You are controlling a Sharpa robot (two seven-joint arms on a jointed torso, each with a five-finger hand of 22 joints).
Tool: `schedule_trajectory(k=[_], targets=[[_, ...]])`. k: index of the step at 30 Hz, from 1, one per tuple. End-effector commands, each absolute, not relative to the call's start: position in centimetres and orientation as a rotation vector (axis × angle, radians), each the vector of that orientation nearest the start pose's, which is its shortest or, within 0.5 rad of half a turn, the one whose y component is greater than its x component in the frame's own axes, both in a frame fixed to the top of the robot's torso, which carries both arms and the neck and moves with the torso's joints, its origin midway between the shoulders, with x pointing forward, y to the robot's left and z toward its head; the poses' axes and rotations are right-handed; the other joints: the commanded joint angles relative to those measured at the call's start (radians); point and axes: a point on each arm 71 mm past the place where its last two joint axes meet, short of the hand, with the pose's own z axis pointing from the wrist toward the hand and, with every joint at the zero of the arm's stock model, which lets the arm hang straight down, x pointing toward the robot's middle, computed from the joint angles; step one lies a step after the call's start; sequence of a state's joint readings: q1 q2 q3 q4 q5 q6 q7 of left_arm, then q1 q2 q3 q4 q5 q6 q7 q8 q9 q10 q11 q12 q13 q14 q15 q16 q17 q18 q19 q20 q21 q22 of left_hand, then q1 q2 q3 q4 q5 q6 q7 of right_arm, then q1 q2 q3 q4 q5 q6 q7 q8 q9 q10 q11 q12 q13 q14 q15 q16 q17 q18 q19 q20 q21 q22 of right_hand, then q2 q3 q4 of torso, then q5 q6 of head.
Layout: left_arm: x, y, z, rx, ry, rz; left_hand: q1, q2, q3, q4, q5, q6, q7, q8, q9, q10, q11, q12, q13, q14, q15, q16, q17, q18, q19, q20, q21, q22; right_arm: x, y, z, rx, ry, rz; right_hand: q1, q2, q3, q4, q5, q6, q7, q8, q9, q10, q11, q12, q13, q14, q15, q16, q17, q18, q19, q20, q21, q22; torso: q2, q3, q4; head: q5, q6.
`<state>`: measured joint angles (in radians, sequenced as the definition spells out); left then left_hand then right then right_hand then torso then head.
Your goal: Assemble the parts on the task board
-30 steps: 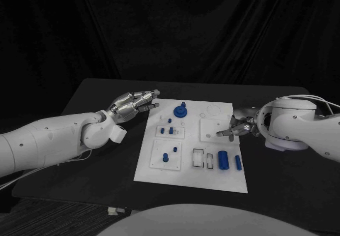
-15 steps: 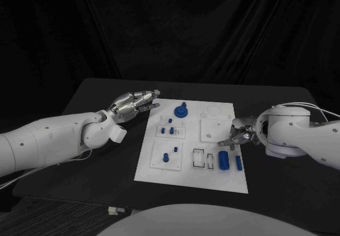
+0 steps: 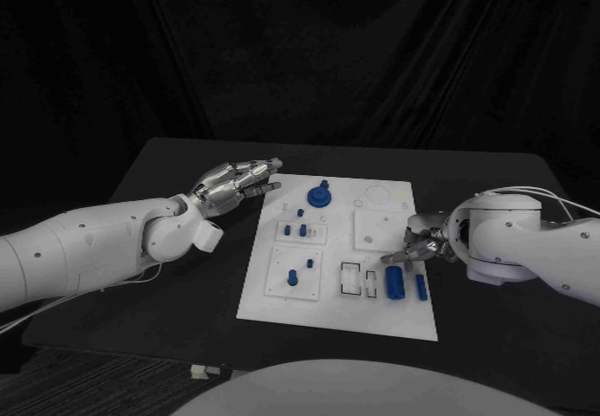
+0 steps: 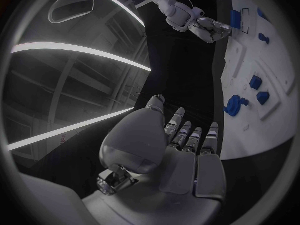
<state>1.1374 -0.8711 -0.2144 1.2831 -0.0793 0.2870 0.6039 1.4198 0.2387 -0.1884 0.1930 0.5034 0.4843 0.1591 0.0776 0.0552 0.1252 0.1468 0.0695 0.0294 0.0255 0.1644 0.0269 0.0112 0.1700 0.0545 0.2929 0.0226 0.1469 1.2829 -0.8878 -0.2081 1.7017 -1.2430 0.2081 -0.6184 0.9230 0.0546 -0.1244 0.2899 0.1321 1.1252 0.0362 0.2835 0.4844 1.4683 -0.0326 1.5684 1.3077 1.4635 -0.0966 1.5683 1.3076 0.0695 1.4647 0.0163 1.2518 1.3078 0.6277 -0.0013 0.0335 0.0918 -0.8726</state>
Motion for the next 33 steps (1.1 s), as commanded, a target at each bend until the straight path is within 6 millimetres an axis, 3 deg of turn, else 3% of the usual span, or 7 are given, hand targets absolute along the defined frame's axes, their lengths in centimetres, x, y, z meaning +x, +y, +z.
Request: schedule_trajectory(k=[1,9,21,24,28,32,33], targets=[[46.9,27.3,-26.2,-0.991,1.61,-1.882,0.011,0.001,0.005,0.001,0.003,0.007,0.004,0.006,0.001,0.003,0.003,0.003,0.001,0.005,-0.002,0.004,0.001,-0.008,0.002,0.0,0.002,0.001,42.6,-20.1,-24.1,-0.154,2.415,0.176,-0.018,0.0,-0.01,-0.001,-0.017,-0.006,0.0,-0.001,0.007,0.102,0.002,0.002,0.263,0.107,0.006,0.003,0.263,-0.002,-0.006,0.003,-0.007,0.173,0.0,0.0001,0.0005,0.002,0.0],[46.9,27.2,-26.3,-0.992,1.614,-1.882,0.011,0.001,0.005,0.001,0.003,0.007,0.004,0.006,0.001,0.003,0.003,0.003,0.001,0.005,-0.002,0.004,0.001,-0.008,0.002,0.0,0.002,0.001,42.3,-19.7,-24.5,-0.175,2.436,0.174,-0.053,-0.01,-0.027,-0.001,-0.056,0.006,-0.013,0.039,0.08,0.102,-0.011,0.002,0.263,0.107,-0.001,0.003,0.263,0.003,-0.012,-0.001,-0.029,0.167,0.0,-0.0001,-0.0002,0.001,0.0],[46.9,27.2,-26.3,-0.993,1.619,-1.883,0.012,0.0,0.005,0.0,0.004,0.008,0.004,0.007,0.002,0.003,0.004,0.005,0.001,0.005,-0.001,0.004,0.001,-0.008,0.002,0.0,0.003,0.001,42.2,-19.4,-25.1,-0.222,2.479,0.152,-0.051,-0.02,-0.024,-0.006,-0.069,-0.013,-0.016,0.06,0.138,0.102,-0.016,0.002,0.263,0.107,-0.006,0.003,0.263,0.005,-0.014,-0.006,-0.04,0.164,0.0,0.0001,0.0006,0.002,0.0],[46.9,27.2,-26.3,-0.994,1.621,-1.882,0.012,0.0,0.005,0.0,0.004,0.008,0.004,0.007,0.002,0.003,0.004,0.005,0.001,0.005,-0.001,0.004,0.001,-0.008,0.002,0.0,0.003,0.001,42.0,-19.4,-25.3,-0.24,2.497,0.143,-0.028,-0.021,-0.017,-0.012,-0.022,-0.04,-0.015,0.071,0.183,0.102,-0.016,0.002,0.263,0.107,-0.007,0.003,0.263,0.007,-0.016,-0.007,-0.053,0.161,0.0,0.0001,0.0005,0.003,0.0],[46.9,27.2,-26.3,-0.995,1.624,-1.881,0.012,0.0,0.005,0.0,0.004,0.008,0.005,0.007,0.002,0.004,0.004,0.005,0.001,0.005,-0.001,0.004,0.002,-0.008,0.003,0.0,0.003,0.002,41.9,-19.3,-25.6,-0.258,2.516,0.137,-0.02,-0.025,-0.016,-0.014,-0.002,-0.053,-0.014,0.074,0.204,0.102,-0.015,0.002,0.263,0.107,-0.006,0.003,0.263,0.009,-0.019,-0.007,-0.063,0.158,0.0,0.0001,0.0,0.003,0.0],[46.9,27.2,-26.4,-0.997,1.628,-1.878,0.012,0.0,0.005,0.0,0.004,0.008,0.005,0.007,0.002,0.004,0.004,0.005,0.001,0.005,-0.001,0.004,0.002,-0.008,0.003,0.0,0.003,0.002,41.8,-19.2,-25.7,-0.263,2.521,0.137,-0.008,-0.029,-0.014,-0.019,0.036,-0.069,-0.012,0.076,0.228,0.102,-0.014,0.002,0.263,0.107,-0.005,0.003,0.263,0.011,-0.023,-0.006,-0.078,0.154,0.0,0.0,0.0,0.004,0.0],[46.9,27.2,-26.4,-0.997,1.629,-1.878,0.012,0.0,0.005,0.0,0.004,0.007,0.005,0.007,0.001,0.003,0.004,0.005,0.001,0.005,-0.001,0.004,0.002,-0.008,0.003,0.0,0.003,0.002,41.8,-19.2,-25.7,-0.261,2.518,0.139,0.003,-0.029,-0.011,-0.025,0.062,-0.077,-0.012,0.078,0.241,0.102,-0.013,0.002,0.263,0.107,-0.005,0.003,0.263,0.012,-0.023,-0.006,-0.082,0.153,0.0,0.0,0.0,0.004,0.0]])
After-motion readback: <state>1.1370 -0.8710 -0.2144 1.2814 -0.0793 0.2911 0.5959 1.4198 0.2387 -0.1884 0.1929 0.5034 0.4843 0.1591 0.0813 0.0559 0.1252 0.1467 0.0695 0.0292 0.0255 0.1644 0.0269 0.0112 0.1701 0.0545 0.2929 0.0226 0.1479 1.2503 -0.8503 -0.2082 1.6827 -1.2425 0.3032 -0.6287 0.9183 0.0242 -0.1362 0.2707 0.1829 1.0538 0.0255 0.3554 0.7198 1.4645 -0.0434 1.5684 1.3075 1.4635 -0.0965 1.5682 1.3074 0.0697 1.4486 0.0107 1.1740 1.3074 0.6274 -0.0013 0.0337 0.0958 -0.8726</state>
